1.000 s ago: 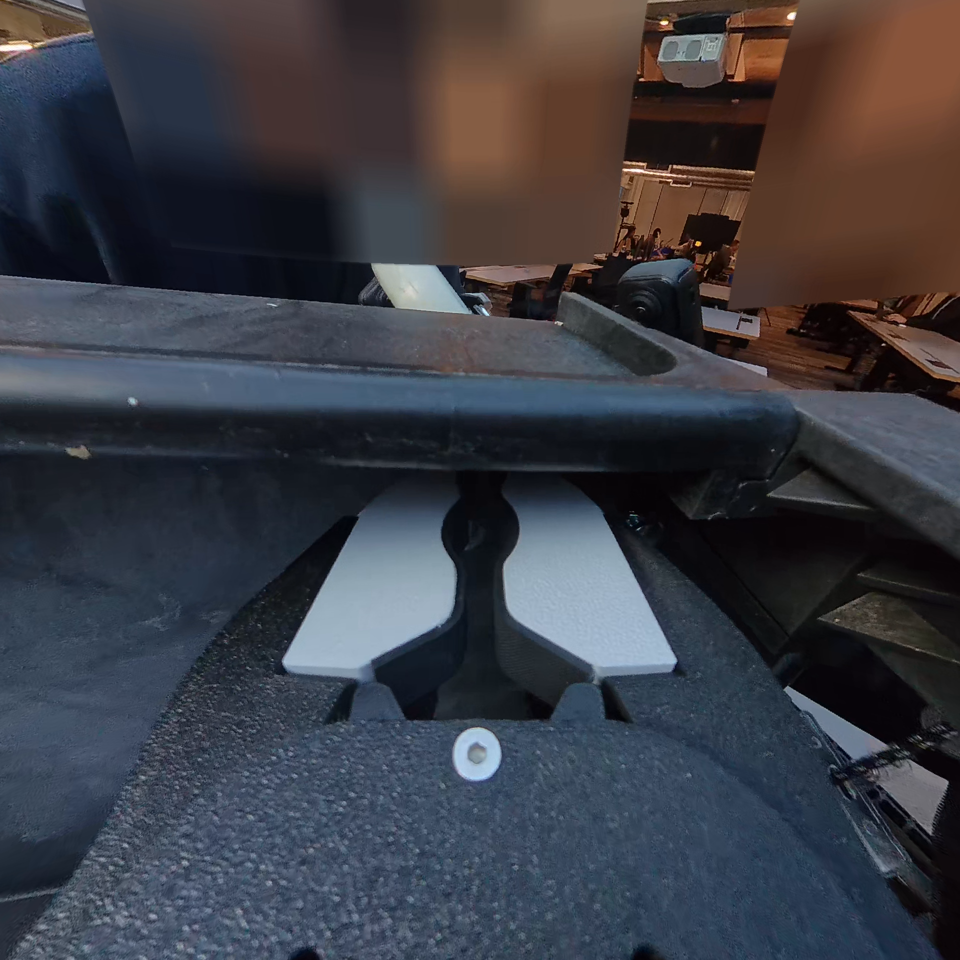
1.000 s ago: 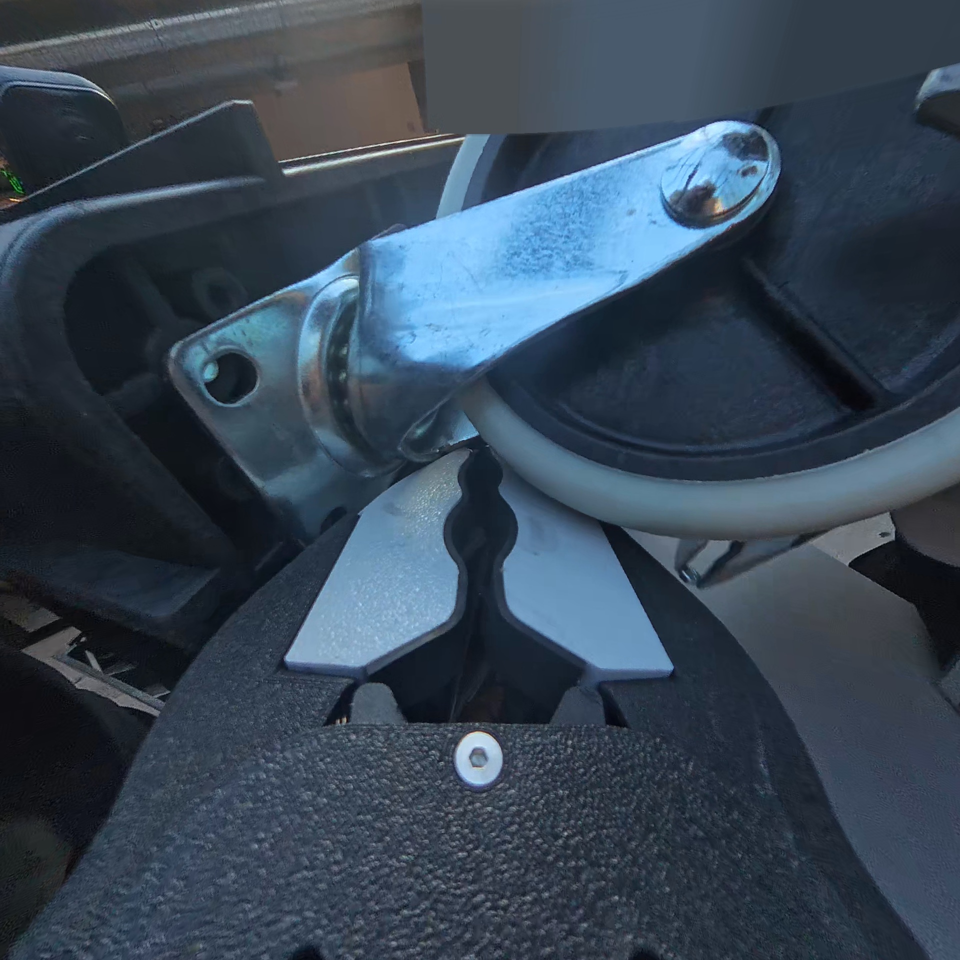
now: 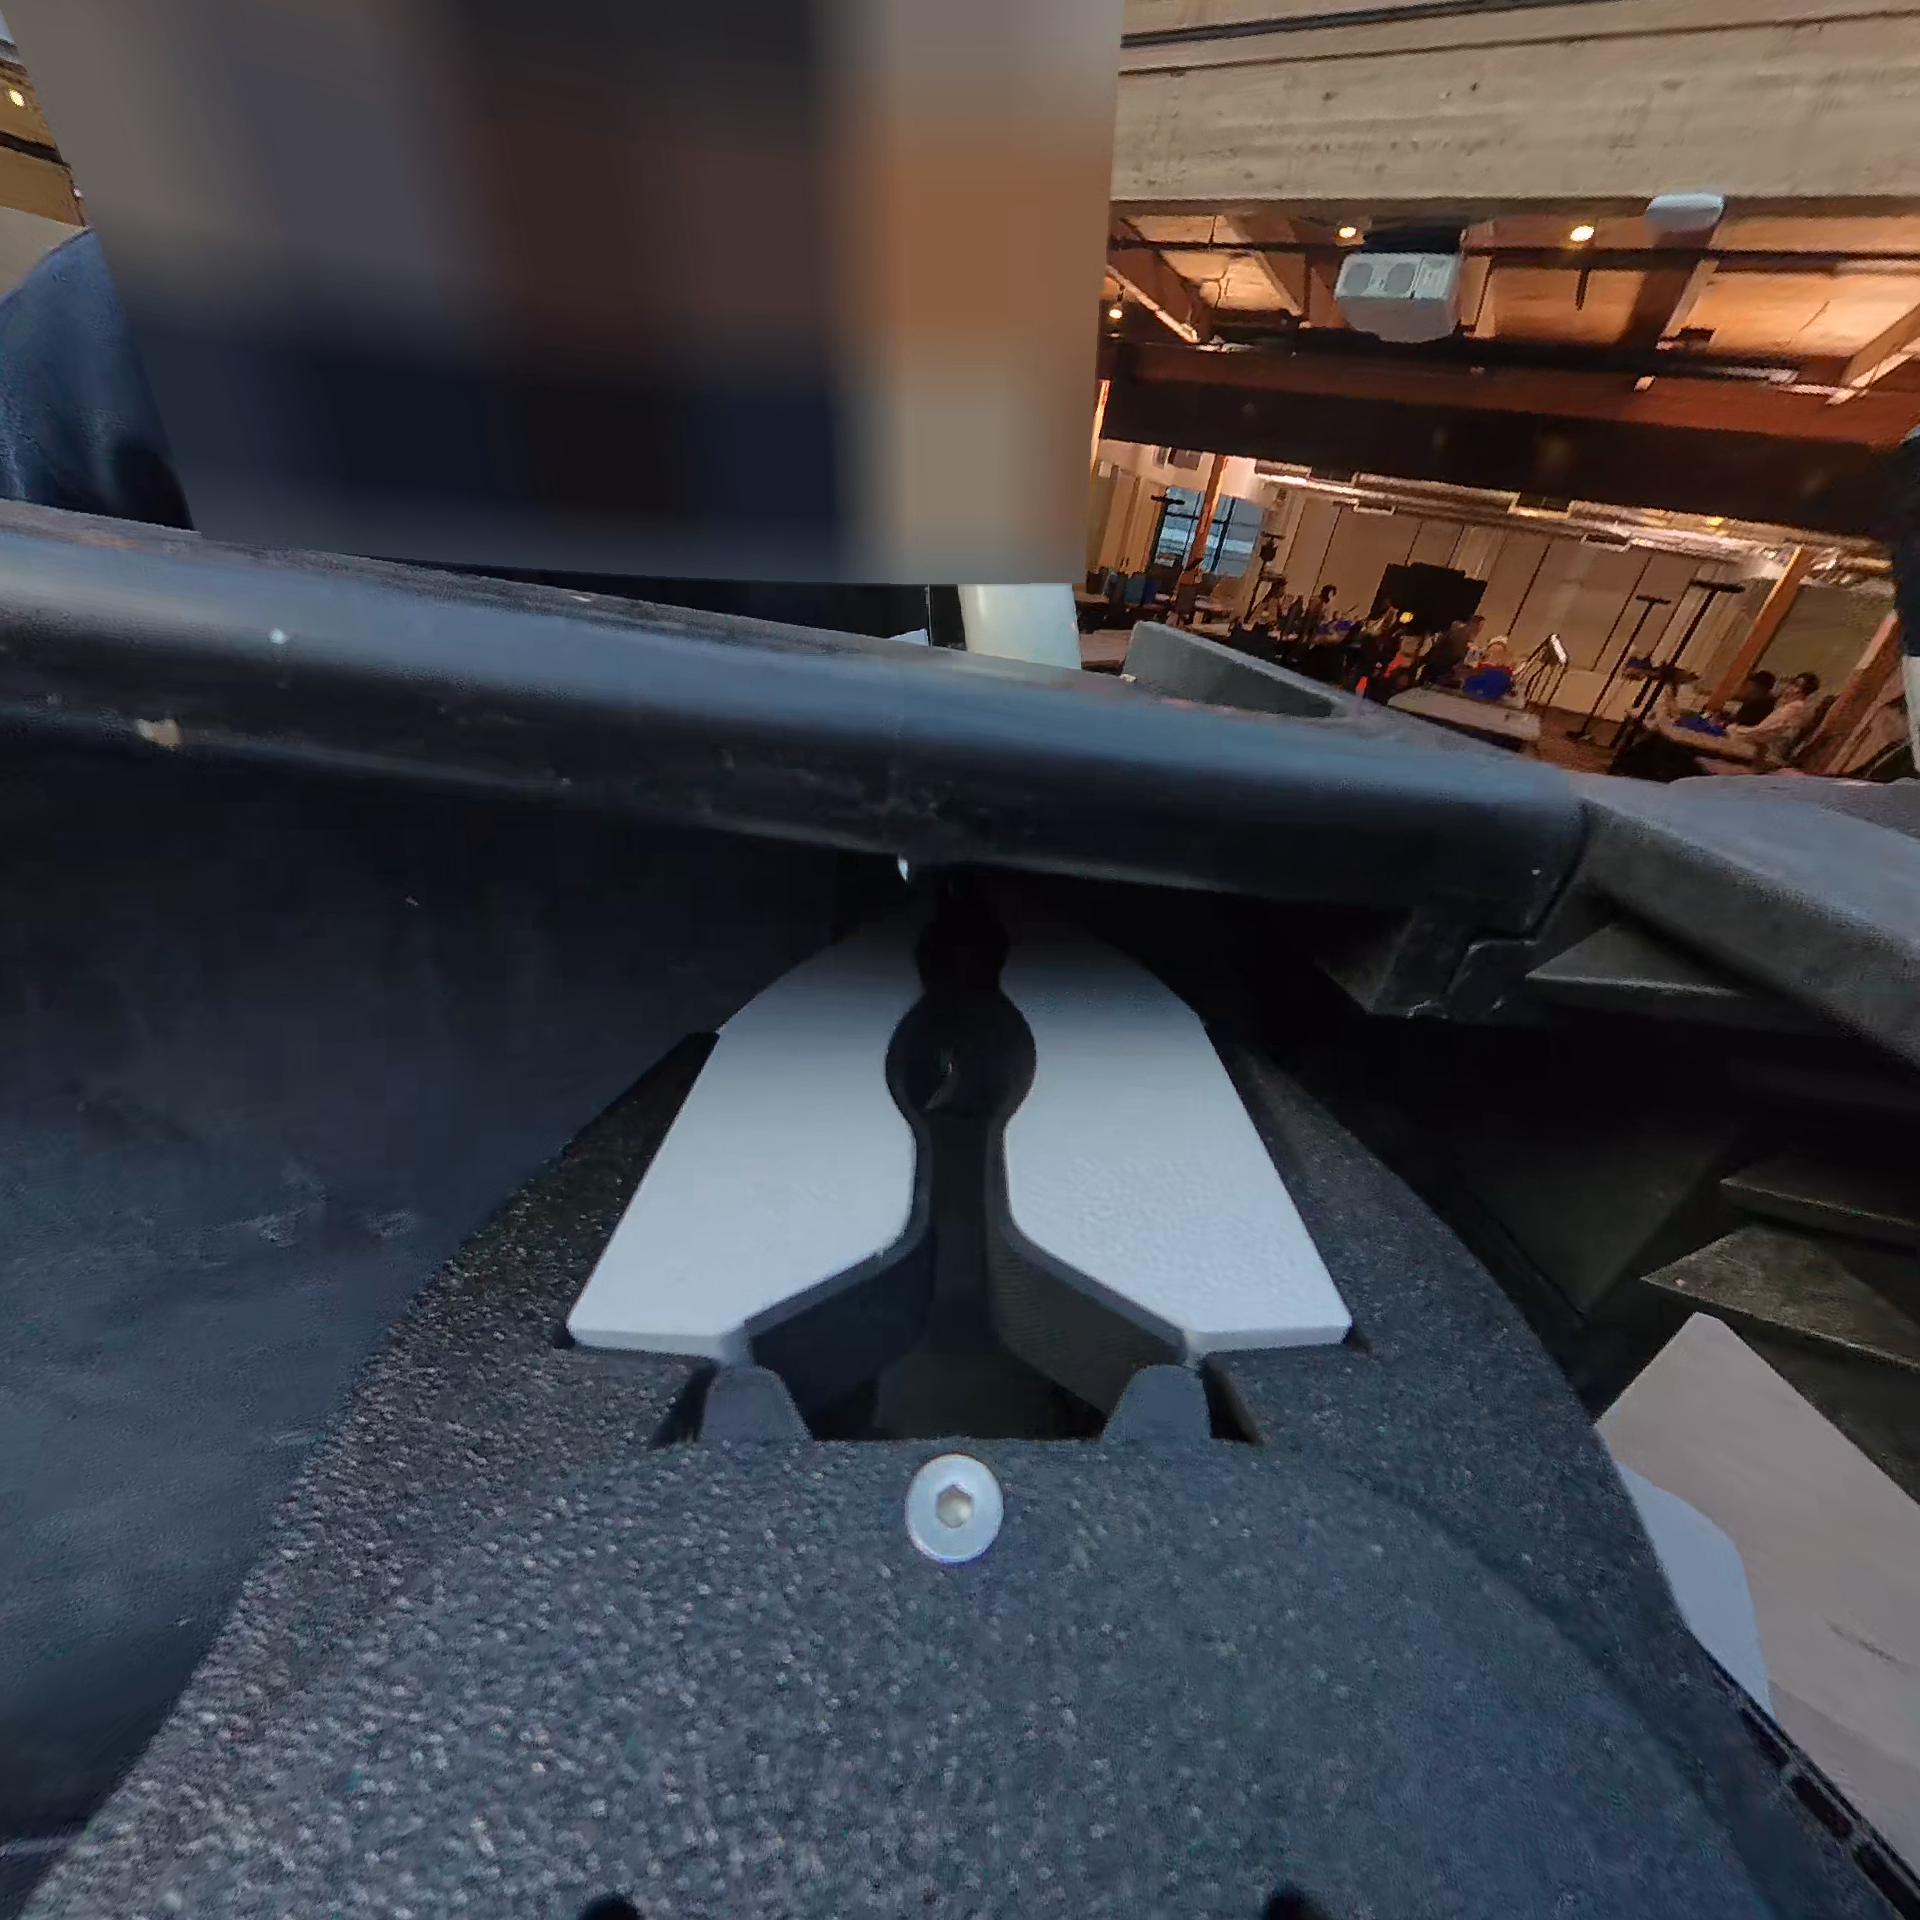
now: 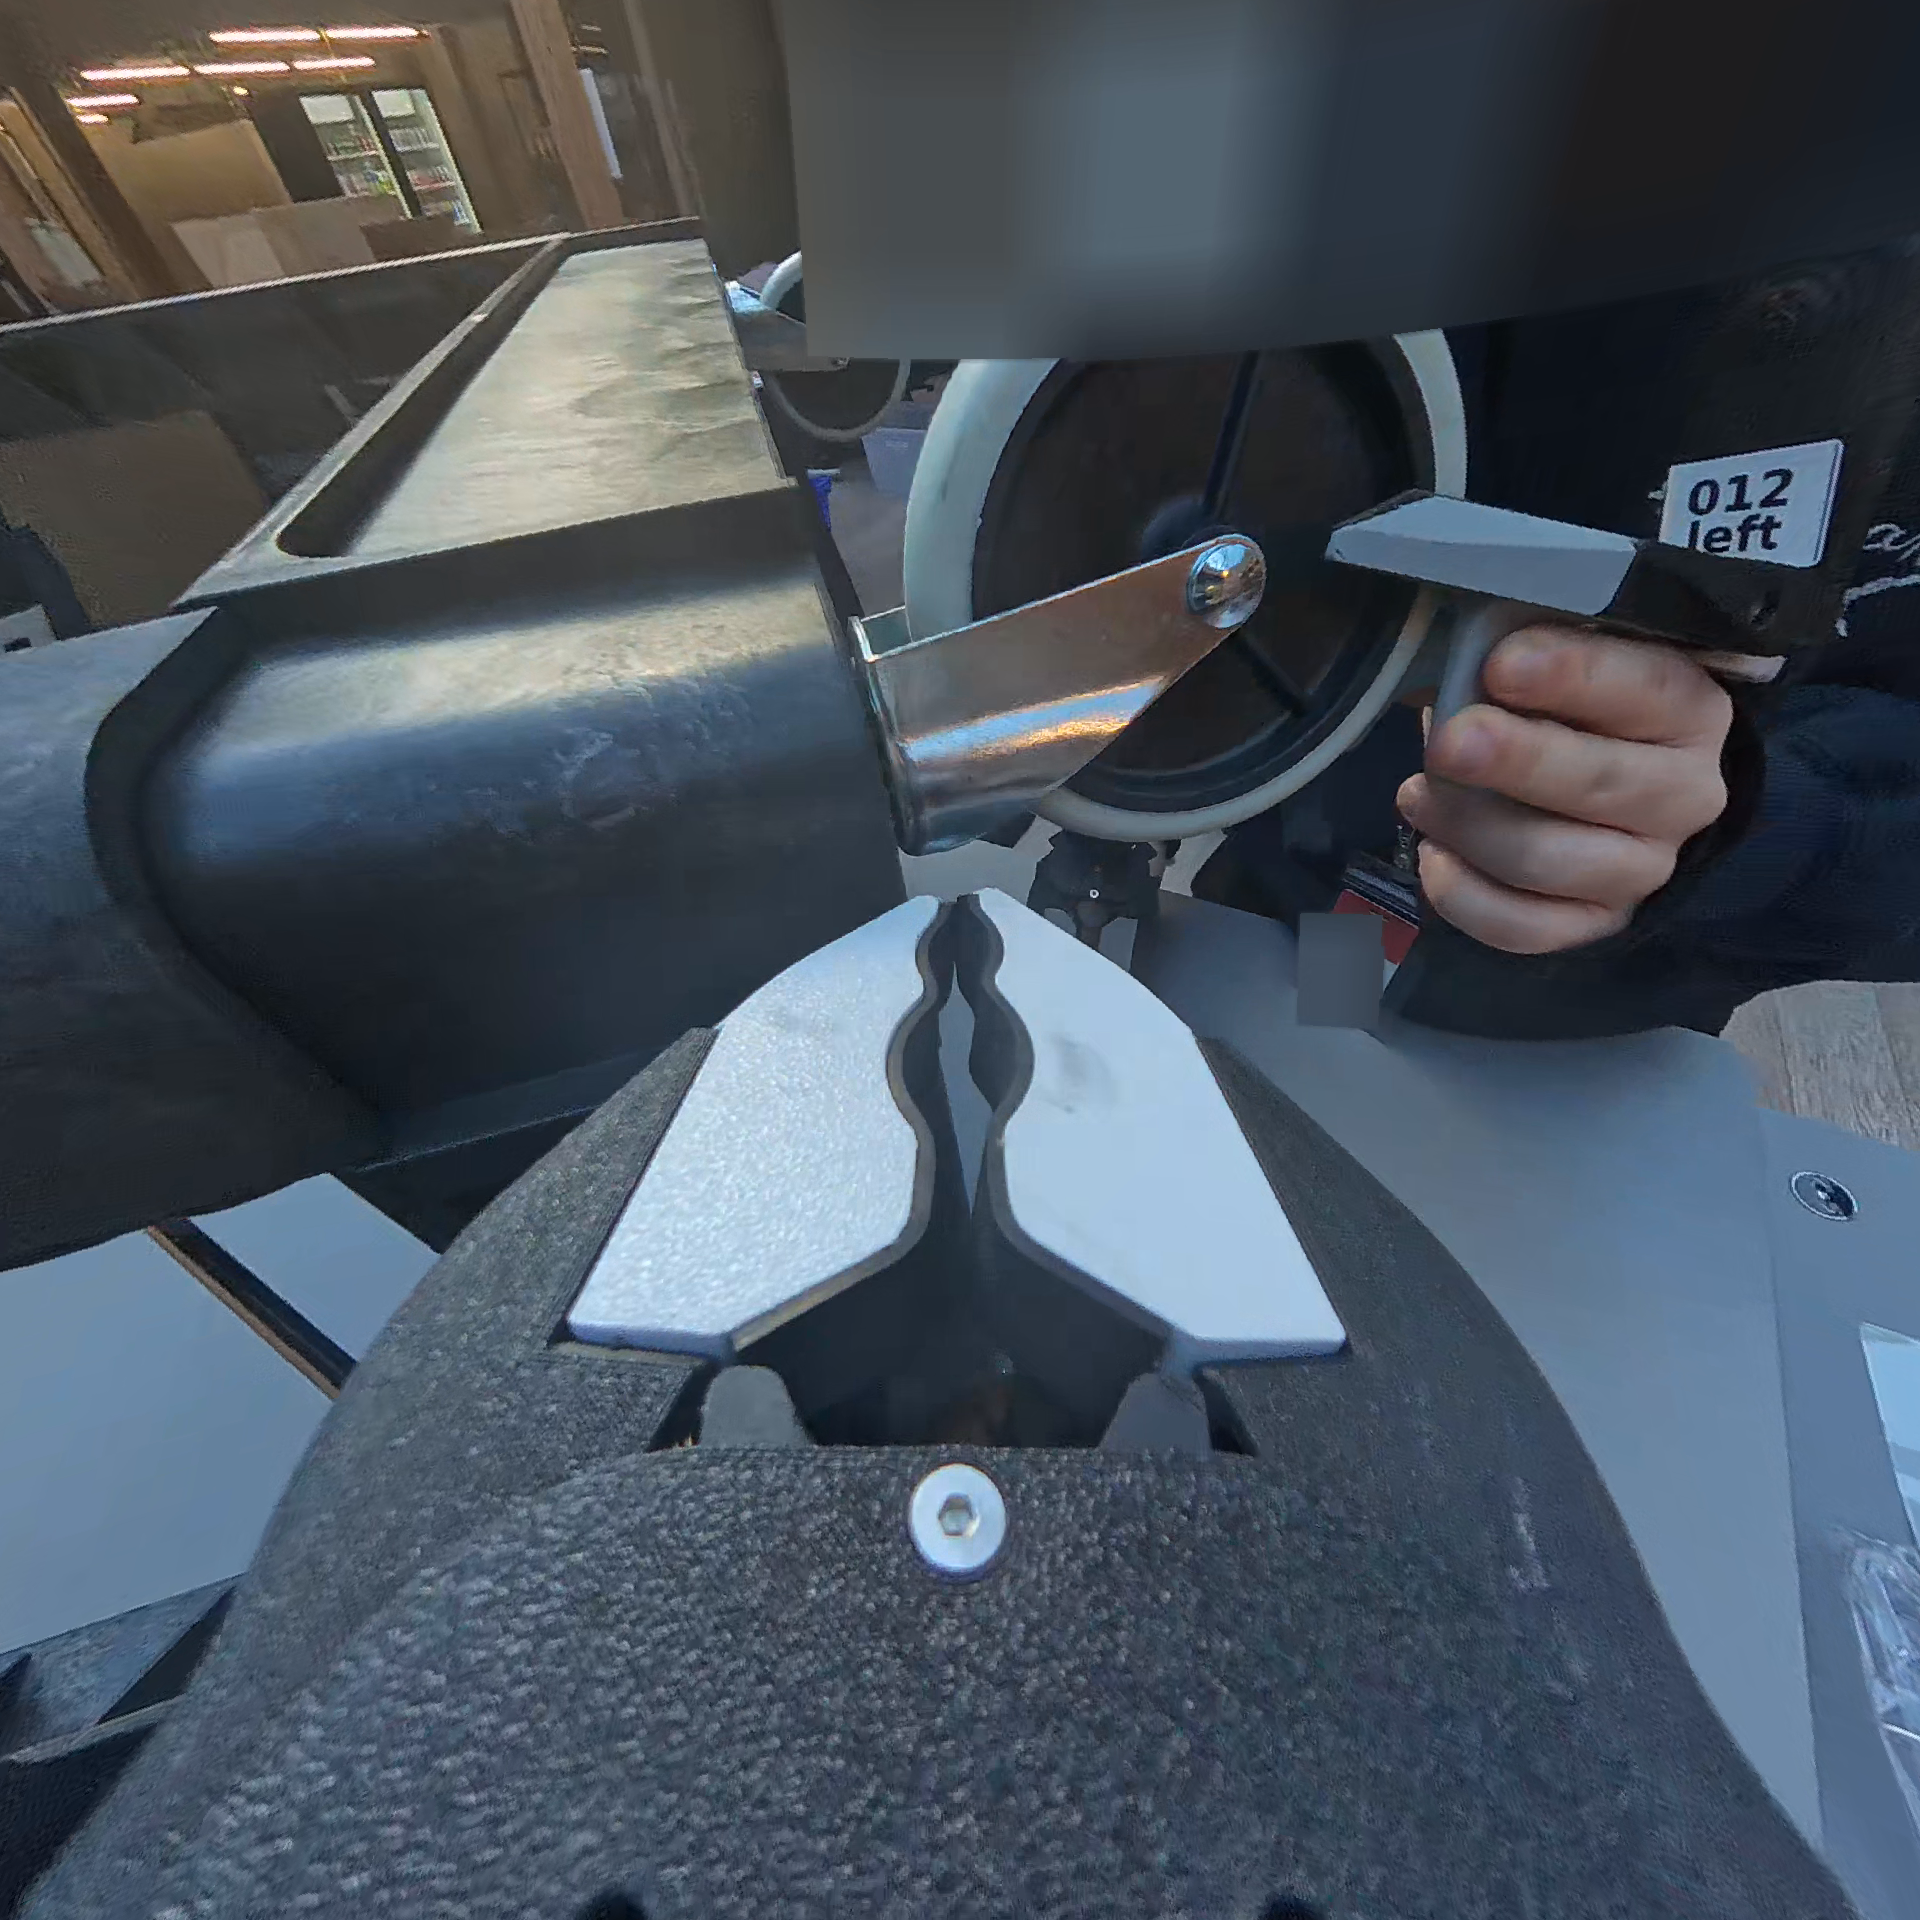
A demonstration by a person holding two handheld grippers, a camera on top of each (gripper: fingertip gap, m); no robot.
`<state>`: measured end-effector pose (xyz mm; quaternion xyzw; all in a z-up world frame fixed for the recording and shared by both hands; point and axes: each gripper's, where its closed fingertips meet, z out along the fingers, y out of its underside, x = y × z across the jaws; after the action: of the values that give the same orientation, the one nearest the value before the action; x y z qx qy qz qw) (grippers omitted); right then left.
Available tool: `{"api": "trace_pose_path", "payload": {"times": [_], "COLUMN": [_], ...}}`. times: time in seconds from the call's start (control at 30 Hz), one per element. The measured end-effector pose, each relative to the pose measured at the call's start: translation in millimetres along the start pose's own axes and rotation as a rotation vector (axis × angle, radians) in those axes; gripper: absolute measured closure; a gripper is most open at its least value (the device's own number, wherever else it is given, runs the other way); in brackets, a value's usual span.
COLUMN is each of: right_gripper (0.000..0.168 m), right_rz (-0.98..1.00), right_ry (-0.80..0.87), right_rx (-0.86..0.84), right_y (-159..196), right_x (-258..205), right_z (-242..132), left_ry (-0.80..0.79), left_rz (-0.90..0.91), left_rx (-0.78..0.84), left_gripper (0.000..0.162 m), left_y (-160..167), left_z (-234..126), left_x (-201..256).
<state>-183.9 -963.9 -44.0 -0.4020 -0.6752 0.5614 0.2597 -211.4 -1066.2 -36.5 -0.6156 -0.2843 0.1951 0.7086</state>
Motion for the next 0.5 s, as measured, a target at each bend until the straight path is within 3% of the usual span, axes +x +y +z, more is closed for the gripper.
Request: {"api": "trace_pose_path", "payload": {"times": [0.5], "right_gripper": [0.166], "right_rz": [-0.105], "right_ry": [0.127], "right_rx": [-0.148], "right_y": [-4.5], "right_x": [-5.1], "right_z": [-3.2], "left_ry": [0.055], "left_rz": [-0.072], "left_rx": [0.139], "left_gripper": [0.160], "left_y": [-3.3], "left_z": [-4.0], "left_x": [1.8]}}
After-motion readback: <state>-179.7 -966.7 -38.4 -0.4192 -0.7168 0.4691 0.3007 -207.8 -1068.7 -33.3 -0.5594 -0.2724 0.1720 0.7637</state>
